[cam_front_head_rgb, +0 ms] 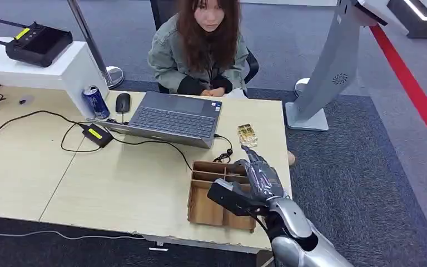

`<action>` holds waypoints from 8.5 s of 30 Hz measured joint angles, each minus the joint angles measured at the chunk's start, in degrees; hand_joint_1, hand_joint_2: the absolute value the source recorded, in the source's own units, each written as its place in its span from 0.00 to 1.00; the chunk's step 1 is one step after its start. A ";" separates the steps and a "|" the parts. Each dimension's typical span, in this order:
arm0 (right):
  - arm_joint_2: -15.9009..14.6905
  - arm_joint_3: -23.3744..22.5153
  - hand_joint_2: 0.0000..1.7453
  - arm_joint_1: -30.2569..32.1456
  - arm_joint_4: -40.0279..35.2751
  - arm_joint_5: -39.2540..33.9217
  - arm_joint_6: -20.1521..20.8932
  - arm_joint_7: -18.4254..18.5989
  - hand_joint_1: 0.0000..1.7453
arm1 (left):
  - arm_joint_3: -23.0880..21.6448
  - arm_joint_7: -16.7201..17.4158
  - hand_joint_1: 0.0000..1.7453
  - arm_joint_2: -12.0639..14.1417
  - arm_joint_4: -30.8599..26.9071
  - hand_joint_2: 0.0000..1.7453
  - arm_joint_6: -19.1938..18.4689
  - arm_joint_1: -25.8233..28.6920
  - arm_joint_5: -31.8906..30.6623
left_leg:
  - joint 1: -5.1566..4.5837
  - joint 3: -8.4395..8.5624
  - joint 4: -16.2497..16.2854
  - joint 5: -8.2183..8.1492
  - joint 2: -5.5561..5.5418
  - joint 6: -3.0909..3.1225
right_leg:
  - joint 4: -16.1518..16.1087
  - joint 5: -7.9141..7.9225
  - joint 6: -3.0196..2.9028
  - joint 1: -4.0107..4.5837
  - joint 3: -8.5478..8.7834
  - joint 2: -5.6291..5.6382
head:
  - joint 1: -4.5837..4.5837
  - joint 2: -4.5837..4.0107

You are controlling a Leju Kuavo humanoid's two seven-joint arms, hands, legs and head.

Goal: Pass the card to the sensor for recognition and then transmit it.

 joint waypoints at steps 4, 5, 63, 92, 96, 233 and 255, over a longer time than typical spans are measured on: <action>-0.04 -0.02 1.00 -0.02 0.00 -0.26 0.20 -0.46 0.45 | -0.13 0.35 0.00 2.10 0.18 0.00 0.02 -0.23 0.00 | 0.00 -0.01 0.00 0.00 0.00 0.00 | 0.00 0.00 0.00 0.00 0.00 0.00 | 0.04 0.00; -0.02 -0.02 1.00 -0.02 0.00 -0.39 0.20 -0.57 0.45 | -0.13 0.37 0.00 2.32 0.22 0.00 0.07 -0.29 0.00 | 0.00 -0.01 0.00 0.00 0.00 0.00 | 0.00 0.00 0.00 0.00 0.00 0.00 | 0.04 0.00; 1.95 0.09 1.00 -1.48 4.04 -1.20 0.00 -3.21 0.52 | -0.13 0.61 0.00 4.09 3.04 0.00 1.84 -0.66 0.00 | 0.00 -0.03 0.00 0.01 -0.01 0.00 | 0.00 0.02 -0.02 -0.01 0.00 0.00 | 0.04 0.00; 3.63 0.37 1.00 -3.21 7.91 -0.90 -0.70 -3.41 0.38 | -0.13 0.50 0.00 4.17 3.52 0.00 1.92 -0.66 0.00 | 0.00 -0.03 0.00 0.01 -0.01 0.00 | 0.00 0.02 -0.02 -0.01 0.00 -0.01 | 0.04 0.00; 3.83 0.42 1.00 -3.35 8.35 -0.79 -0.85 -3.39 0.42 | -0.13 0.44 0.00 4.17 3.52 0.00 1.92 -0.68 0.00 | 0.00 -0.03 0.00 0.01 -0.01 0.00 | 0.00 0.02 -0.02 -0.01 0.00 -0.01 | 0.04 0.00; 2.05 -2.75 1.00 -5.39 17.33 0.94 -6.38 -7.17 0.43 | -3.76 -1.42 0.00 4.15 3.52 0.00 0.90 -0.64 0.00 | -0.01 -0.01 0.01 0.02 0.01 0.00 | -0.02 0.05 -0.01 -0.02 0.02 -0.01 | 0.04 0.00; 2.40 -2.80 1.00 -5.88 17.94 0.50 -6.69 -7.82 0.52 | -4.41 -1.44 0.00 4.11 3.52 0.00 0.90 -0.63 0.00 | -0.01 0.00 0.00 0.03 0.02 -0.02 | -0.02 0.06 -0.02 -0.01 0.02 0.00 | 0.04 0.00</action>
